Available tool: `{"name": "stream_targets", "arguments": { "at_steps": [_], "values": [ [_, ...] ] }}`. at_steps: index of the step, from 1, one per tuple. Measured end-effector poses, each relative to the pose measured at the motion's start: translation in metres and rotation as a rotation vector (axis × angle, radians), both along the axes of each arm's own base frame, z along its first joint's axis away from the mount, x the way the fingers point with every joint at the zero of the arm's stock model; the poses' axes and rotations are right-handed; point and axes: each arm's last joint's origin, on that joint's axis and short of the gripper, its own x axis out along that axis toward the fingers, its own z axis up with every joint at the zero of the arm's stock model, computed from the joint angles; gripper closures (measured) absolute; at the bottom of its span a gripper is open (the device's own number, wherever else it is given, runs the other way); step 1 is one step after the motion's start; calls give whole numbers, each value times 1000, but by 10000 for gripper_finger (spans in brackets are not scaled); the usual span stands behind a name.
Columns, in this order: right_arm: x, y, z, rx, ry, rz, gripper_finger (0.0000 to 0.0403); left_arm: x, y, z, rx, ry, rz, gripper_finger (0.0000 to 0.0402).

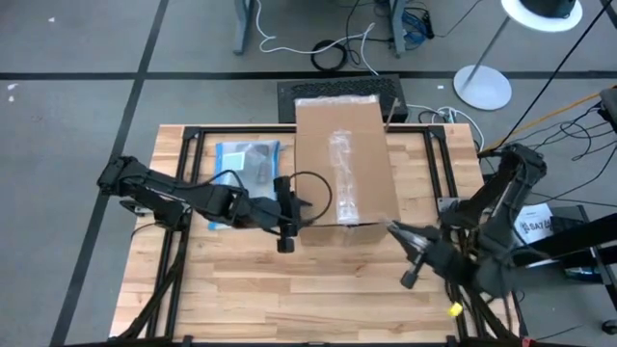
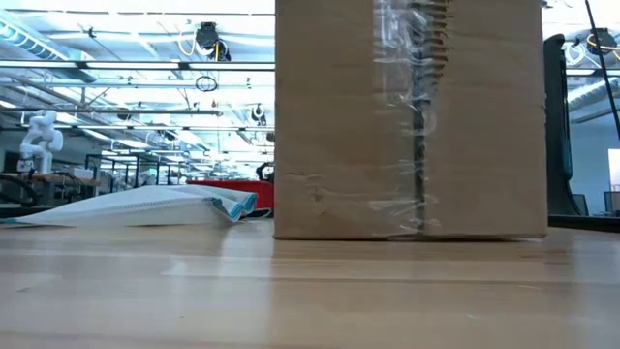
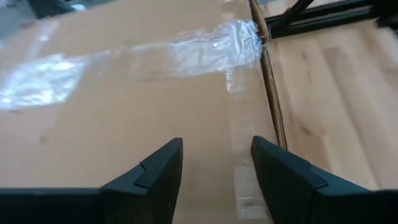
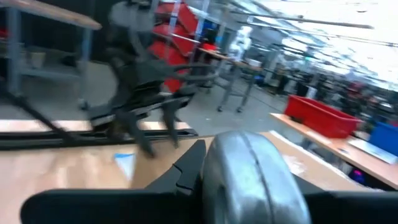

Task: Unpack boxes
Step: Break down box until it is fully flat

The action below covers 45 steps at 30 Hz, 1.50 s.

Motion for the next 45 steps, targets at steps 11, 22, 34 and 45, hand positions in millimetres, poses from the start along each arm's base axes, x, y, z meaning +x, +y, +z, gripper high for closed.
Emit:
{"name": "stream_targets", "arguments": {
  "at_steps": [11, 22, 34, 45],
  "values": [
    [-13, 18, -6, 112, -56, 134, 336, -19, -37, 32, 65, -69, -20, 201],
    [-16, 49, -51, 241, -48, 261, 336, -50, -37, -1, -14, 170, 176, 201],
    [0, 55, -117, 504, 85, 239, 336, -54, -36, -69, -73, 199, 268, 201],
    [25, 30, -142, 689, 375, 107, 336, -51, -38, -82, -120, 149, 253, 201]
  ]
}}
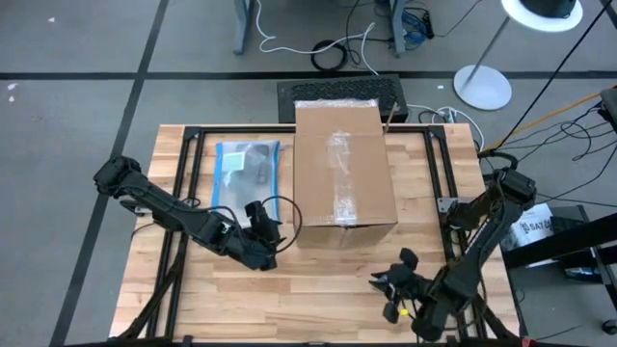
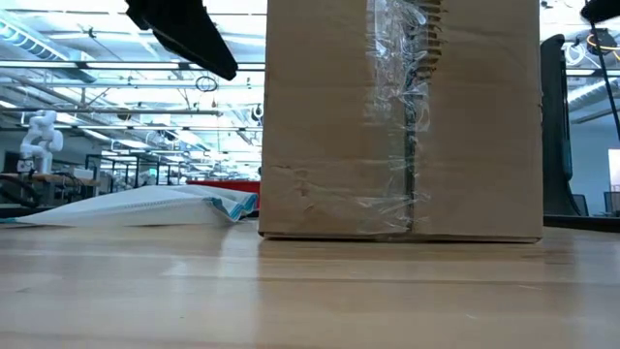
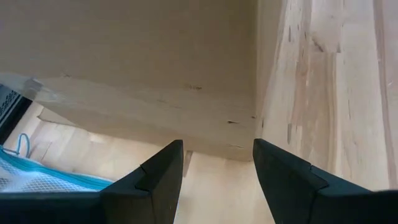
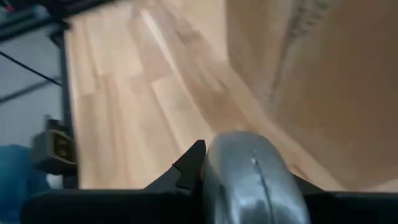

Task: Unpack boxes
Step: Break down box until it is fully flat

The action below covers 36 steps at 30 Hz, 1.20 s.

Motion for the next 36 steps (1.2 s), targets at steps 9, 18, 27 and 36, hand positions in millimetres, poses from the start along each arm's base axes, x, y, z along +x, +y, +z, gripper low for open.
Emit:
{"name": "stream_targets", "arguments": {
  "at_steps": [9, 18, 27, 36],
  "values": [
    [3, -27, 39, -5, 232, -136, 336, 0, 0, 0, -1, 0, 0, 201],
    [-13, -31, 45, -37, 344, -253, 336, -1, 2, -19, 17, 49, 28, 201],
    [-13, -37, 27, -104, 443, -451, 336, -8, 22, -45, 66, 1, 241, 201],
    [-1, -60, 11, -163, 499, -543, 336, 1, 40, -50, 23, -170, 420, 201]
  ]
}}
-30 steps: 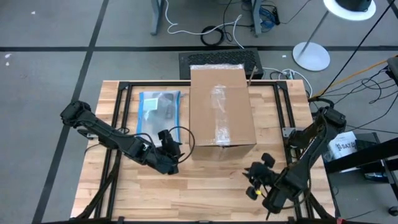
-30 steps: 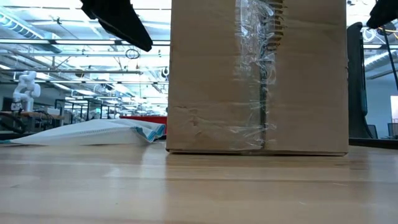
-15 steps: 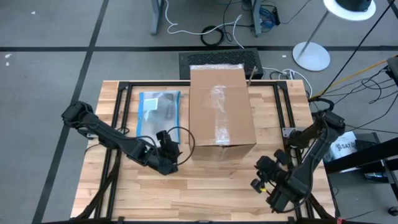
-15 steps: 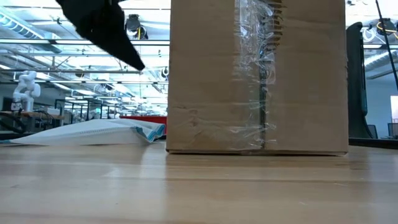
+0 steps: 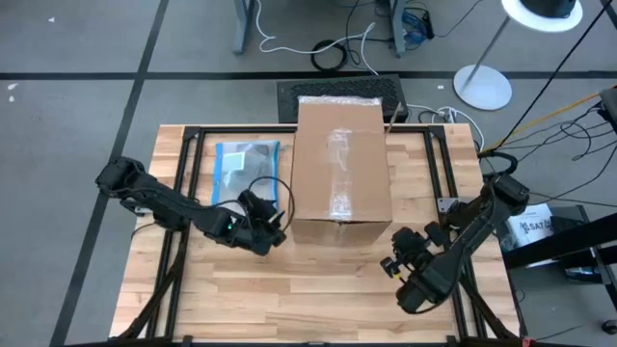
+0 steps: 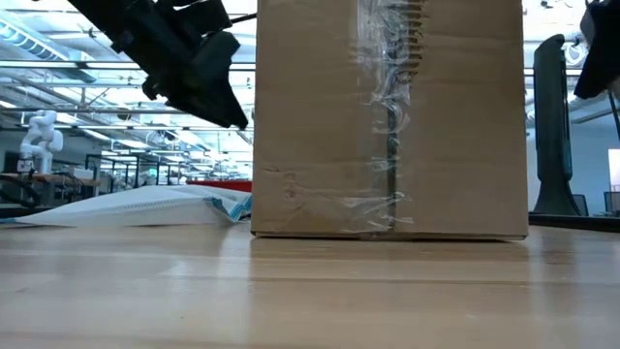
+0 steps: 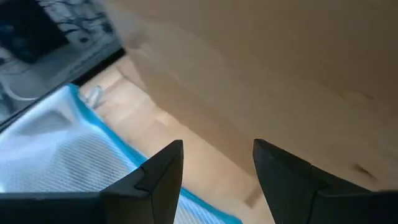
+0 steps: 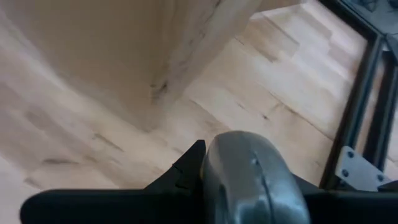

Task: Unpack boxes
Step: Break down box until it is fully flat

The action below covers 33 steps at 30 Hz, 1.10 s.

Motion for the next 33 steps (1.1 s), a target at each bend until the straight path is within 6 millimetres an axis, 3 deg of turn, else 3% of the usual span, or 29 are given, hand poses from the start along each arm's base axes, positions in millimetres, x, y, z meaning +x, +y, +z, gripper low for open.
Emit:
{"name": "stream_targets", "arguments": {
  "at_steps": [11, 20, 27, 33],
  "values": [
    [6, -22, -16, -54, 74, -55, 336, -8, 11, -3, 45, 16, 127, 201],
    [5, -35, -28, -156, 80, -30, 336, 3, 21, -15, 50, 25, 170, 201],
    [19, -27, -23, -192, -54, 140, 336, 19, 14, -12, 69, 33, -26, 201],
    [21, -13, -11, -183, -106, 221, 336, 16, 3, -10, 47, 47, -103, 201]
  ]
}}
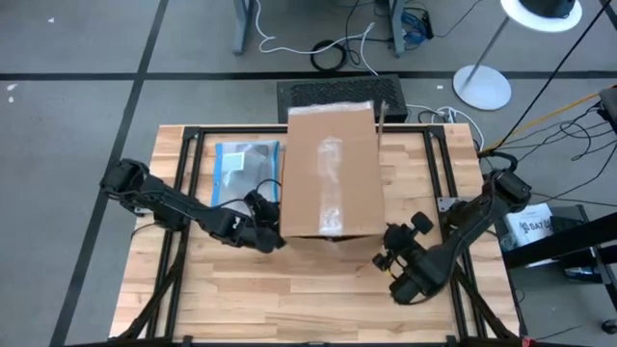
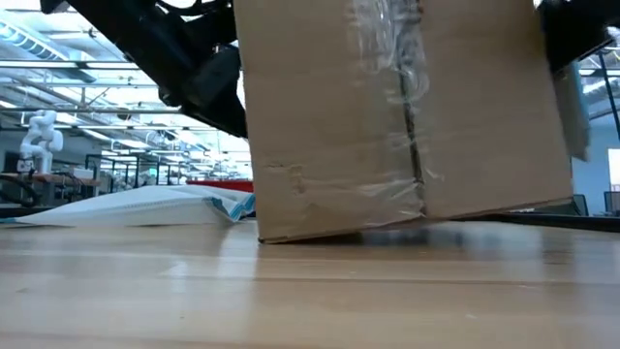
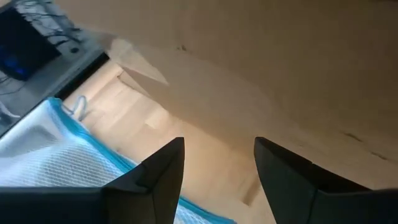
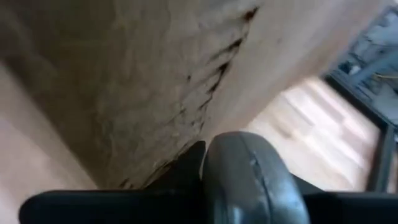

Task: Unpack boxes
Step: Break down box until it is fully flat

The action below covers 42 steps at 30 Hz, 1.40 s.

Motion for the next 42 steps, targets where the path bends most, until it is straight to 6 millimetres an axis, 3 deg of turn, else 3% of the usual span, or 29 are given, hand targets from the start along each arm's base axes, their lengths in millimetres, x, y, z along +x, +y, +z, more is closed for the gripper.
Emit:
{"name": "stream_targets", "arguments": {
  "at_steps": [3, 7, 11, 17, 20, 27, 33, 42],
  "values": [
    [-4, 13, 11, 48, -4, 61, 336, -5, -11, 6, -50, 6, -74, 201],
    [-8, 30, 41, 146, -39, 146, 336, -18, -23, 30, -145, -68, -176, 201],
    [-8, 45, 80, 193, -93, 249, 336, -33, -34, 69, -163, -191, -264, 201],
    [-5, 49, 138, 250, -198, 350, 336, -54, -42, 127, -183, -387, -378, 202],
    [-6, 47, 162, 259, -238, 385, 336, -62, -43, 144, -209, -449, -416, 202],
    [-3, 28, 193, 291, -276, 336, 336, -63, -33, 161, -104, -486, -314, 201],
    [3, 17, 201, 364, -245, 323, 336, -62, -29, 167, -81, -491, -305, 201],
    [0, 2, 237, 370, -325, 382, 336, -65, -26, 198, -41, -551, -316, 202]
  ]
}}
